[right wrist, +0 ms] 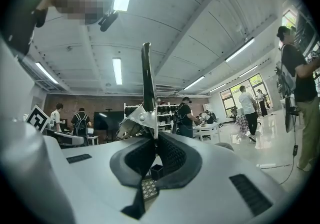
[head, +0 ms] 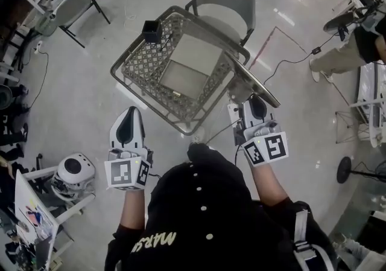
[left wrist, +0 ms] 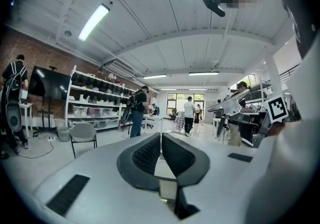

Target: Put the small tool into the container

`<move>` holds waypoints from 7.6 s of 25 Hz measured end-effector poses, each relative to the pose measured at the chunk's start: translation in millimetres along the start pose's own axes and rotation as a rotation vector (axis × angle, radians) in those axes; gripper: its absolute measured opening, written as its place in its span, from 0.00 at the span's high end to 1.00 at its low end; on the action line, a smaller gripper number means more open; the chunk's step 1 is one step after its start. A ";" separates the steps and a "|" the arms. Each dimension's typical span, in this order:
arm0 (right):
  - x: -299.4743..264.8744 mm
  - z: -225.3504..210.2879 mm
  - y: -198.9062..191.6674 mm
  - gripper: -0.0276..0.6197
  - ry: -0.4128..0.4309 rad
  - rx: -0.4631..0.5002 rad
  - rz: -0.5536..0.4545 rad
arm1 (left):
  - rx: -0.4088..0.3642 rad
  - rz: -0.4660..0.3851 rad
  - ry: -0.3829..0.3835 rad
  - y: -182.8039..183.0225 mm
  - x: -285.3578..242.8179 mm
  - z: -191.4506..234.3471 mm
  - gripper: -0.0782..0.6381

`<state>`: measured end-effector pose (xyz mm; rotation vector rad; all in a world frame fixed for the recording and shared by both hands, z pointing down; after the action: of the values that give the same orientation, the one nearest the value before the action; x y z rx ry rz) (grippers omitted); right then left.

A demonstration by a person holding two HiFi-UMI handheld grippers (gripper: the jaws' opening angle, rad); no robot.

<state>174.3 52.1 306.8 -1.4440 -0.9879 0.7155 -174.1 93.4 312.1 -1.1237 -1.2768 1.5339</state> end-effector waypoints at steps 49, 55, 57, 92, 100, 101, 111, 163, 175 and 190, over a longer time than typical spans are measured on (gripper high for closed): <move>-197.0 -33.4 -132.6 0.93 0.383 0.566 0.398 | 0.078 0.167 -0.038 -13.3 -156.9 51.1 0.84; -209.0 -29.1 -184.2 0.93 0.552 0.757 0.455 | 0.116 0.228 -0.077 -40.0 -159.0 42.4 0.84; -213.0 -28.5 -202.4 0.93 0.614 0.815 0.468 | 0.129 0.245 -0.085 -48.6 -159.9 38.9 0.84; -229.6 -43.2 -400.0 0.91 1.186 1.852 -0.009 | 0.359 0.444 -0.045 -152.1 -147.8 15.3 0.84; -229.7 -40.4 -410.3 0.84 1.270 1.868 0.005 | 0.374 0.457 -0.036 -158.5 -143.7 16.8 0.84; -229.6 -39.3 -410.3 0.83 1.269 1.858 0.026 | 0.376 0.458 -0.035 -158.7 -142.7 17.2 0.84; -224.3 -42.0 -398.1 0.73 1.269 1.799 0.176 | 0.358 0.422 -0.042 -150.0 -140.3 18.6 0.84; -184.6 4.3 -28.4 0.94 0.339 0.514 0.306 | 0.061 0.053 -0.213 -0.2 -152.3 45.4 0.84; -135.2 -29.0 -1.0 0.94 -0.019 0.155 0.097 | 0.046 -0.027 -0.150 20.3 -142.2 57.3 0.84; -131.8 -32.2 -10.3 0.94 -0.104 0.082 0.039 | 0.006 -0.044 -0.121 31.0 -138.8 58.8 0.84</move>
<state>141.2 -79.8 305.7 -1.3689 -1.0006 0.8576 -196.3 -58.6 303.9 -1.0053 -1.3669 1.5919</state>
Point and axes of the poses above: the fingertips, and each gripper's own axes: x backward along the fingers, z to its left, y out of its top, the point moved 10 cm from there along x, backward along the fingers, and after that the axes turned 1 degree about y, right-handed, at the moved point
